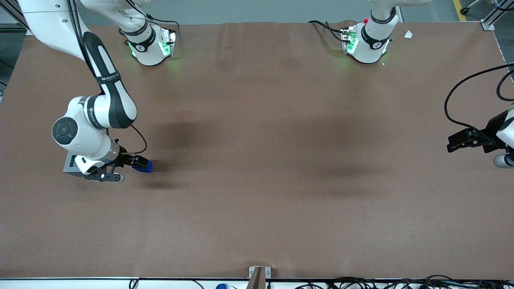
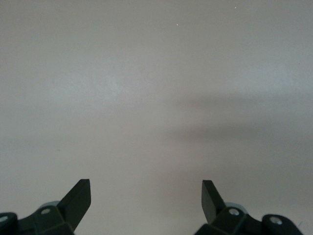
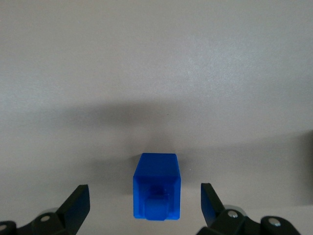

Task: Insert blue part into gray base with right arm
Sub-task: 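Close the right gripper on the blue cube and lift it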

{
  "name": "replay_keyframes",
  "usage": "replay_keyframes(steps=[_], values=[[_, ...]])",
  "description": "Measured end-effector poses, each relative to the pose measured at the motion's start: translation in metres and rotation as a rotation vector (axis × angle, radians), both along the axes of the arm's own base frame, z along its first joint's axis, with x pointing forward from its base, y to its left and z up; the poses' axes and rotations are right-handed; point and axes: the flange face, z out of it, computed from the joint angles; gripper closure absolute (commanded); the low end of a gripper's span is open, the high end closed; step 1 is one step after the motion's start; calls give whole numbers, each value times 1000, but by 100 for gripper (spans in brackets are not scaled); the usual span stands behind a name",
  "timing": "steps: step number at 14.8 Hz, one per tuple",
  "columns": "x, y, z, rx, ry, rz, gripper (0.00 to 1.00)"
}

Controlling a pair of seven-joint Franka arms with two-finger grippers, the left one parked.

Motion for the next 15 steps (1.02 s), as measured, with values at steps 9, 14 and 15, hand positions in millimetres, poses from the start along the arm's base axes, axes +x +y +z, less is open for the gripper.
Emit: replay_keyframes(steps=[9, 14, 15], values=[[-16, -3, -30, -6, -4, -5, 12], [-16, -3, -30, -6, -4, -4, 52], [-16, -3, -30, -6, -4, -4, 60]])
